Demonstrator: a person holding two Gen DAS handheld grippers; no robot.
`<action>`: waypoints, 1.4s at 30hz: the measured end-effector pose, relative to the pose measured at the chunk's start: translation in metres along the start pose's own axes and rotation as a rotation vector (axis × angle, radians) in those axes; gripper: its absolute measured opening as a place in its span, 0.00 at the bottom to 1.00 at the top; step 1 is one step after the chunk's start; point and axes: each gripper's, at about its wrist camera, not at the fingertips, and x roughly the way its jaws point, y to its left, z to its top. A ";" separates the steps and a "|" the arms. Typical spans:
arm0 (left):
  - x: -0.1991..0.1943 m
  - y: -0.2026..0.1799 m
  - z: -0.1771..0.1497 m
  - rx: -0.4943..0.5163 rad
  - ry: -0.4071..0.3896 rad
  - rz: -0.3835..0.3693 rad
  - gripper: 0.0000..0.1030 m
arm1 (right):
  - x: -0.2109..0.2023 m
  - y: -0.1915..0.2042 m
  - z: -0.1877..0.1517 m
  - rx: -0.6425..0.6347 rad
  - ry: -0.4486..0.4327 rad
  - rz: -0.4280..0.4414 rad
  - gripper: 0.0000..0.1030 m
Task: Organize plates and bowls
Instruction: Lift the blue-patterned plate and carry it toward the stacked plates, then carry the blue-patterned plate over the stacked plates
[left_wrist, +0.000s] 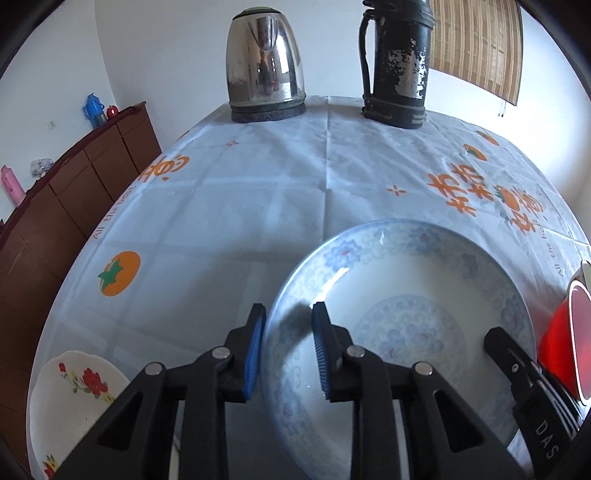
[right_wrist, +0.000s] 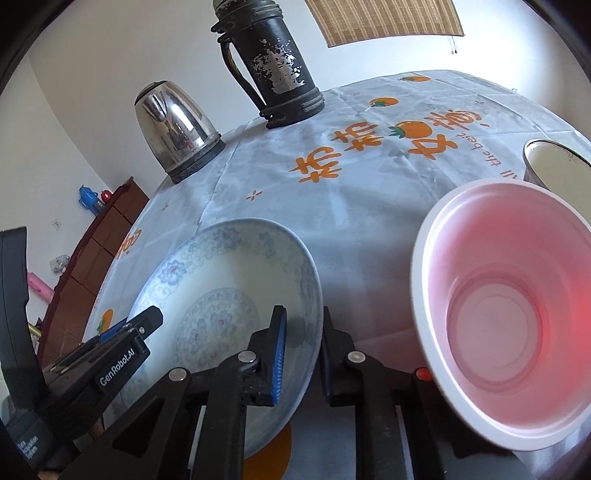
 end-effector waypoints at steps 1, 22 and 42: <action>-0.001 -0.001 -0.002 -0.003 -0.005 0.005 0.23 | -0.001 0.001 0.000 -0.003 -0.004 -0.004 0.16; -0.012 0.023 -0.011 -0.100 -0.022 -0.087 0.14 | -0.017 0.003 -0.006 -0.002 -0.034 0.023 0.13; -0.055 0.043 -0.010 -0.132 -0.149 -0.132 0.14 | -0.046 0.012 -0.011 -0.011 -0.117 0.116 0.13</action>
